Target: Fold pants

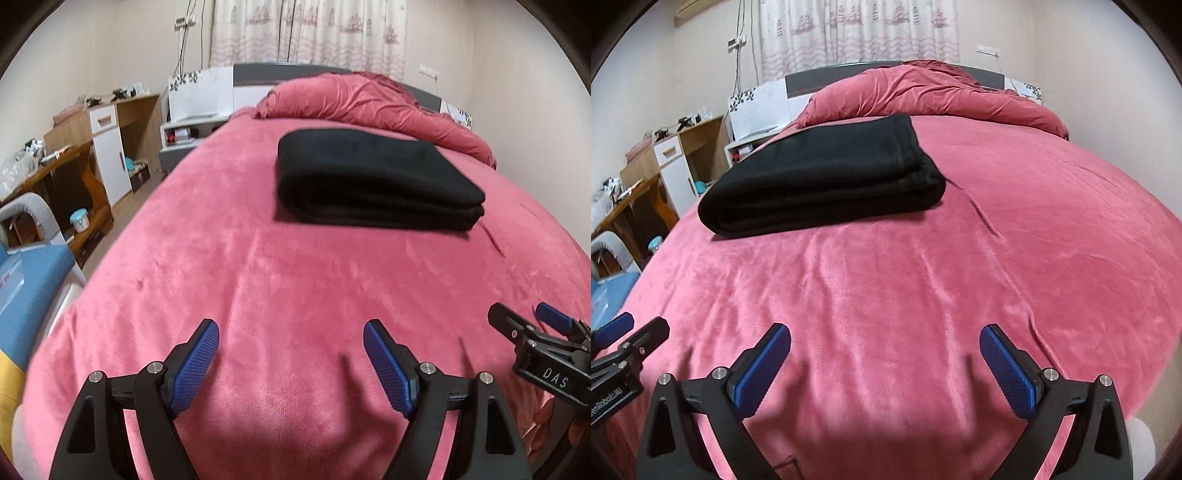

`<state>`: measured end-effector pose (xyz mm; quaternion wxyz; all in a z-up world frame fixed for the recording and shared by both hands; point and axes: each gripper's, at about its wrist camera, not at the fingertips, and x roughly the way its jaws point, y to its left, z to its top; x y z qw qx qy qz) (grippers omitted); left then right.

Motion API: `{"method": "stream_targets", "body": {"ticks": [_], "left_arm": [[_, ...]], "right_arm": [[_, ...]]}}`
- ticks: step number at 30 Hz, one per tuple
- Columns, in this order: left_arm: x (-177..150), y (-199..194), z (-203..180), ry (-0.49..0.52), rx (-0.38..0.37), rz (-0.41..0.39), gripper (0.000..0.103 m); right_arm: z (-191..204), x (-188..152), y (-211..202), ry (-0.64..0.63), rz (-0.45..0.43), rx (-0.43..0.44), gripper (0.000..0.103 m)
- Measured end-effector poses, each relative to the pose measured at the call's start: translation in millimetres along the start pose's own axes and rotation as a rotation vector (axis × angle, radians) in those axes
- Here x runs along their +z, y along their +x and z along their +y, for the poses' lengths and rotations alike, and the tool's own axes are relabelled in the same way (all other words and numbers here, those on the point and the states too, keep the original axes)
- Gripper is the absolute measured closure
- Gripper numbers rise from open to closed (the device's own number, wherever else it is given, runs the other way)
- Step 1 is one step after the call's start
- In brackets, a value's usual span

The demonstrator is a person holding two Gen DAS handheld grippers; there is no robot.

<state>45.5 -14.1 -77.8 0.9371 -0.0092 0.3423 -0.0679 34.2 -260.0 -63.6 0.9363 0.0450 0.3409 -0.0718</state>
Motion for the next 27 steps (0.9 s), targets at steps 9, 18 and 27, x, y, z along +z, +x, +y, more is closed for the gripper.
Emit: {"method": "stream_targets", "body": {"ticks": [9,18,27], "left_arm": [[3.6,-26.5,-2.9,-0.003,0.016,-0.051,0.021],[2.5,-36.6,1.0,-0.023,0.019,-0.056,0.021],[-2.6,-43.2,-4.2,0.012,0.053,-0.077,0.021]], "right_arm": [[10.9,7.4,-25.4,-0.036,-0.106,-0.016,0.000],[8.9,8.9,-31.6,-0.021,-0.125,-0.008,0.000],[11.7,7.5,-32.6,-0.024,-0.132,0.022,0.000]]}}
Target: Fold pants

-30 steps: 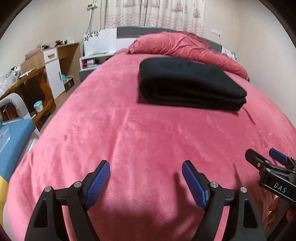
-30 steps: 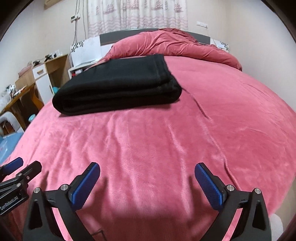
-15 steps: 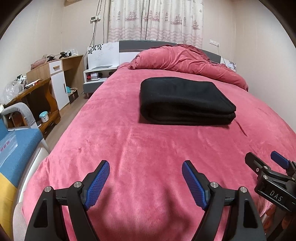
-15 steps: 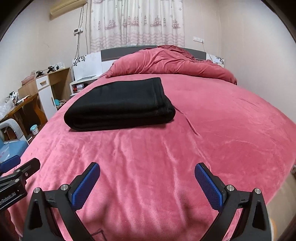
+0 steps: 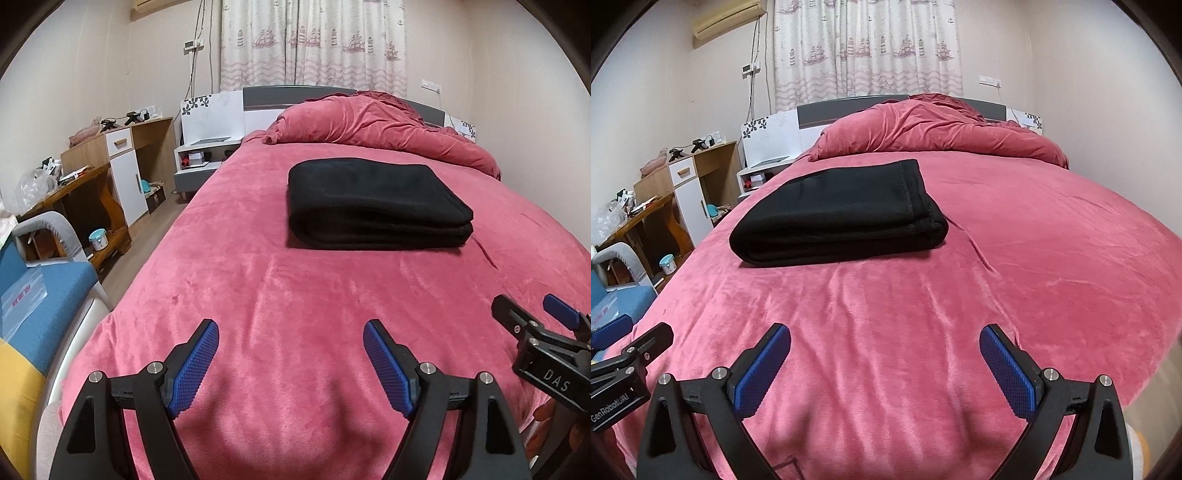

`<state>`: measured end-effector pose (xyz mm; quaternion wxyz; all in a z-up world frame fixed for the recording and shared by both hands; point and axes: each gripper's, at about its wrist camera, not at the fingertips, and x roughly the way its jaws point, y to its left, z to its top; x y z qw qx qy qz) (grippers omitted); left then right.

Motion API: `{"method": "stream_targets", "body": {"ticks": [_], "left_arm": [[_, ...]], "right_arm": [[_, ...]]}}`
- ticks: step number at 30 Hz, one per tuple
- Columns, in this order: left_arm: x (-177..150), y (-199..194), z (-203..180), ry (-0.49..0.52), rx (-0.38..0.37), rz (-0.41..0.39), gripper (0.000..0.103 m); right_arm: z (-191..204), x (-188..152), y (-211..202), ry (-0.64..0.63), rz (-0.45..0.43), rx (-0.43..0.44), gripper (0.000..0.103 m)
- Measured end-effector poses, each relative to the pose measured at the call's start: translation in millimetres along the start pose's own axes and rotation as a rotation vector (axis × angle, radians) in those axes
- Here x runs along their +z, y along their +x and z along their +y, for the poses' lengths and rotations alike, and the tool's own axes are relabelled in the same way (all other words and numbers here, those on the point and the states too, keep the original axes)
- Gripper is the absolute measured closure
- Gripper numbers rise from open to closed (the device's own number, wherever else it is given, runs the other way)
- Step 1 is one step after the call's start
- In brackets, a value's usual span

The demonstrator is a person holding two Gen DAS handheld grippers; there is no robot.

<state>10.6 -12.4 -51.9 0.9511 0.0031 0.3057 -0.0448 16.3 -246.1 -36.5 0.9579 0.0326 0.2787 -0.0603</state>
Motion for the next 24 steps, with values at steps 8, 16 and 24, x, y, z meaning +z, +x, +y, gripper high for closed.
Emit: {"method": "stream_targets", "body": {"ticks": [8,16,24], "left_arm": [[0.4,-2.1,-1.5,0.009,-0.011,-0.010,0.021],[0.2,-0.6,-1.5,0.007,-0.004,0.002,0.021],[-0.7,1.1,-2.3,0.007,-0.001,0.008,0.021]], "right_arm": [[1.5,-0.3,1.0,-0.004,0.001,-0.001,0.000],[0.6,-1.1,2.6,0.005,0.008,-0.003,0.000],[-0.9,-1.5,4.3,0.011,0.014,0.000,0.000]]}}
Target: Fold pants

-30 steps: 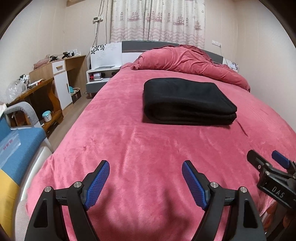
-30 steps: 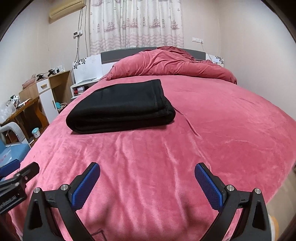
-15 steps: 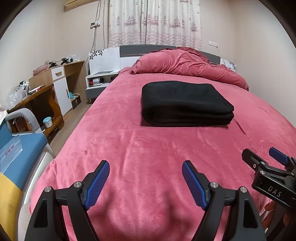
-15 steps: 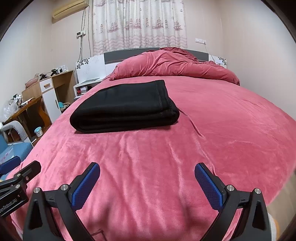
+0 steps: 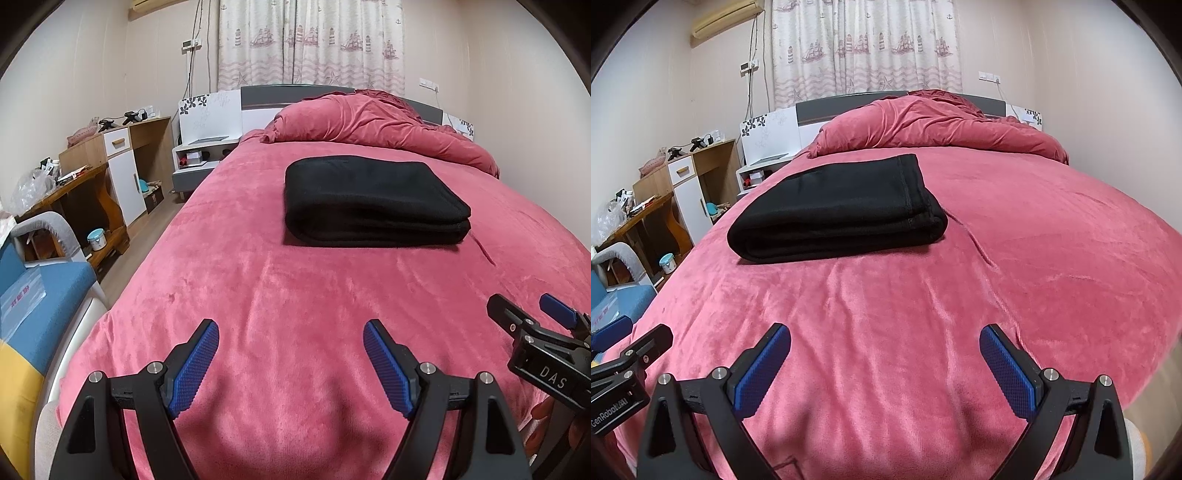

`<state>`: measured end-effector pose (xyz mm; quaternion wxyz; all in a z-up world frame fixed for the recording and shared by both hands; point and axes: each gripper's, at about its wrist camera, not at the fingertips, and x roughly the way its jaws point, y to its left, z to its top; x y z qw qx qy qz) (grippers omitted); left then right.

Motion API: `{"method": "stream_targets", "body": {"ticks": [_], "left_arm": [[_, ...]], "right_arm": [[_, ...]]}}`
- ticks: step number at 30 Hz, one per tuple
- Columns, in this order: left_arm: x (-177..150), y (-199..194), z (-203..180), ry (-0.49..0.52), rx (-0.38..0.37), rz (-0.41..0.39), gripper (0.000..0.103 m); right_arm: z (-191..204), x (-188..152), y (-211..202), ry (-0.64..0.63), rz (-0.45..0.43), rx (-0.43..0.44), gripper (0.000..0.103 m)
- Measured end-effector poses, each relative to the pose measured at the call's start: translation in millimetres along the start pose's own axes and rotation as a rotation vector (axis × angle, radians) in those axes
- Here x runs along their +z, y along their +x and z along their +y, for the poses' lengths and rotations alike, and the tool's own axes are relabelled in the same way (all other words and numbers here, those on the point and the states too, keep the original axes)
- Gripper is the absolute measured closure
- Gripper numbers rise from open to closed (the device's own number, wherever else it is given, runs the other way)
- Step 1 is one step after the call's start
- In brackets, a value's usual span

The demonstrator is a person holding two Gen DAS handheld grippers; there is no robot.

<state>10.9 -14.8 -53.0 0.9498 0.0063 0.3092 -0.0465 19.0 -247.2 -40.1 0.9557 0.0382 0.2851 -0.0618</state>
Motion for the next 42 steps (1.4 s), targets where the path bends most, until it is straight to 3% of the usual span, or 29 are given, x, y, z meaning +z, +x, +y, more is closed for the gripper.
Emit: {"method": "stream_targets", "body": {"ticks": [42], "left_arm": [[-6.3,5.5,-6.7,0.011,0.036,0.018,0.021]], "right_arm": [[-1.3,-1.2,3.6,0.013,0.015,0.001,0.000]]}}
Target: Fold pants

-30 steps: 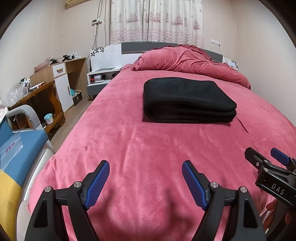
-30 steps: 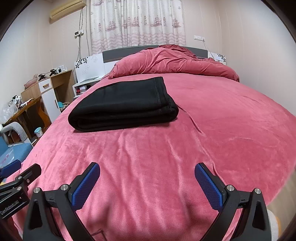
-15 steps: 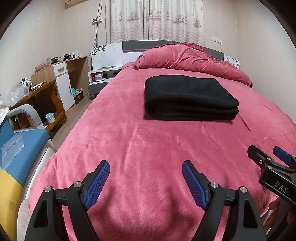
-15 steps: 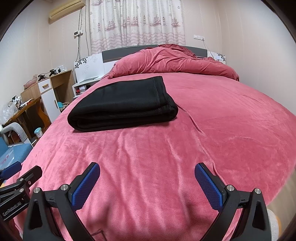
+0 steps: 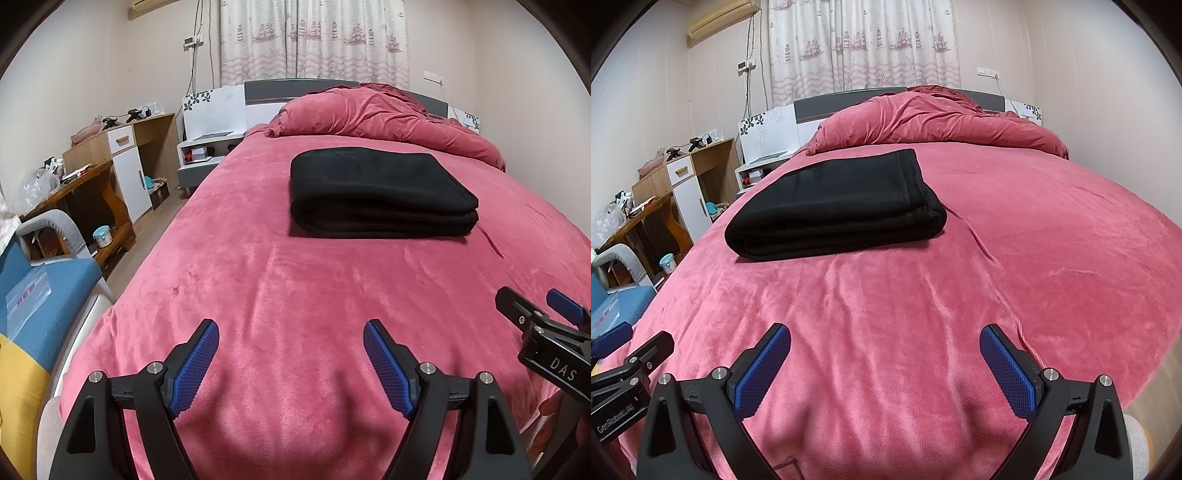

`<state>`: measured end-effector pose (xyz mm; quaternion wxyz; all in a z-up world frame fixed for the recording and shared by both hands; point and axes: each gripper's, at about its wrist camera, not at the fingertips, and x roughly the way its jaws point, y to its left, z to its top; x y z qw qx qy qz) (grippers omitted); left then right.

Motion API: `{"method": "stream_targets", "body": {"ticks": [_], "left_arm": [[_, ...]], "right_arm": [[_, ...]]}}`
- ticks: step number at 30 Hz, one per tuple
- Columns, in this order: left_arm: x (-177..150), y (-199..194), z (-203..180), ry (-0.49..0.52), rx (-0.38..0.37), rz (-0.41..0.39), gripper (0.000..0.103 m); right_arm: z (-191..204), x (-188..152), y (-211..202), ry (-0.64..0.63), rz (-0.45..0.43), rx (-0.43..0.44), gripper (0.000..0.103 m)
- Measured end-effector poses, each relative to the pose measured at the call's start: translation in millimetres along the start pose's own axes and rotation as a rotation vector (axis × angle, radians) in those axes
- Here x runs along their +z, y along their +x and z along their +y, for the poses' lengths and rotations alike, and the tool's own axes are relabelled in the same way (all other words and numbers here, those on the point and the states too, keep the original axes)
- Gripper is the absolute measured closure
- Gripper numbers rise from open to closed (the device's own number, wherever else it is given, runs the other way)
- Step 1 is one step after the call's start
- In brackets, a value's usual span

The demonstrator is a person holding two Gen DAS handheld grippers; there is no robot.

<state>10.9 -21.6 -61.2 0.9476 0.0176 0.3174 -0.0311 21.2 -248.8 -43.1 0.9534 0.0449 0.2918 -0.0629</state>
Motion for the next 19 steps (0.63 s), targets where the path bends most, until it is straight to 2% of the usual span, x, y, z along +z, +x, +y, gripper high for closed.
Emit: {"method": "stream_targets", "body": {"ticks": [5,10,19], "left_arm": [[-0.9,-0.7,-4.0,0.028,0.001,0.001,0.021],[-1.1,-2.5,-3.1,0.012,0.000,-0.007,0.021],[-1.6,4.0,-0.4,-0.015,-0.003,0.024,0.021]], "right_arm": [[-0.7,0.2,1.4,0.000,0.003,0.002,0.000],[-1.3,-0.5,3.3,0.000,0.007,0.001,0.000],[-1.8,-1.4,5.4,0.004,0.015,0.003,0.000]]}}
